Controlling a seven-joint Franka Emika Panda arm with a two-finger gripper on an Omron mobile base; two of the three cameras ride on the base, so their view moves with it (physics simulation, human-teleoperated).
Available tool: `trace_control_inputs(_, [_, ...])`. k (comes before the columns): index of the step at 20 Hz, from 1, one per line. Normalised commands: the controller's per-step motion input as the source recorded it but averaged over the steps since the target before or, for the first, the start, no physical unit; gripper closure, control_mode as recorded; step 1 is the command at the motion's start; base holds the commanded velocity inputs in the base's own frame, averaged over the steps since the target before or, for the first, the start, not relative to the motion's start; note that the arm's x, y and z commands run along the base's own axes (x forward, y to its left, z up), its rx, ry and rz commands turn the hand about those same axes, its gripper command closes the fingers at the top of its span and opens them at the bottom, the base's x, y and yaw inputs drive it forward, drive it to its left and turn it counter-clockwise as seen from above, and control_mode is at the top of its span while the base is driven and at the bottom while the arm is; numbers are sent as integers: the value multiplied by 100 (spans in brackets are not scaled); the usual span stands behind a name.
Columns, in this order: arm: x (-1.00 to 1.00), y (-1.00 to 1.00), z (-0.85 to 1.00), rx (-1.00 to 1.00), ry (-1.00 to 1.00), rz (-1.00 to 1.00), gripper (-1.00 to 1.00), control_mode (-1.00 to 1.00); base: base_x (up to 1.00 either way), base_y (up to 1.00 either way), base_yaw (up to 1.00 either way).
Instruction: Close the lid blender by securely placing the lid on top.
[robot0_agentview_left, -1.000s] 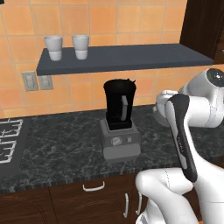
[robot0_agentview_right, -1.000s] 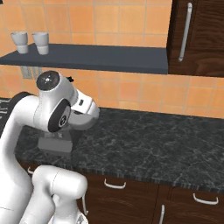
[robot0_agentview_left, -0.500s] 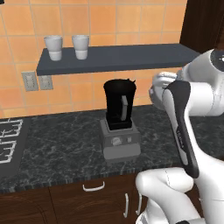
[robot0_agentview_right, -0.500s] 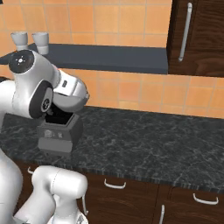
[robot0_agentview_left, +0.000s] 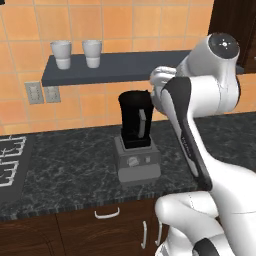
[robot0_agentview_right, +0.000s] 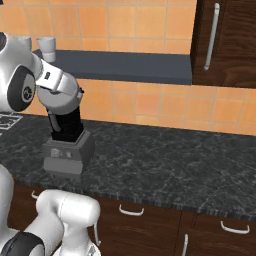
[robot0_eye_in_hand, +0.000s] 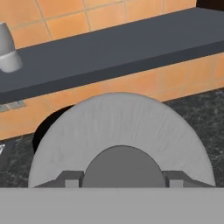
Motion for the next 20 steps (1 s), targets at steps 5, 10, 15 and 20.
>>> trace_control_inputs(5, [66, 47, 5, 0, 9, 2, 100, -100, 0, 0, 0])
trace_control_inputs(10, [66, 31, 16, -2, 24, 0, 100, -100, 0, 0, 0])
trace_control_inputs(15, [55, 28, 17, -6, 26, 0, 100, -100, 0, 0, 0])
trace_control_inputs(20, [25, 18, 0, -1, 13, 0, 100, -100, 0, 0, 0])
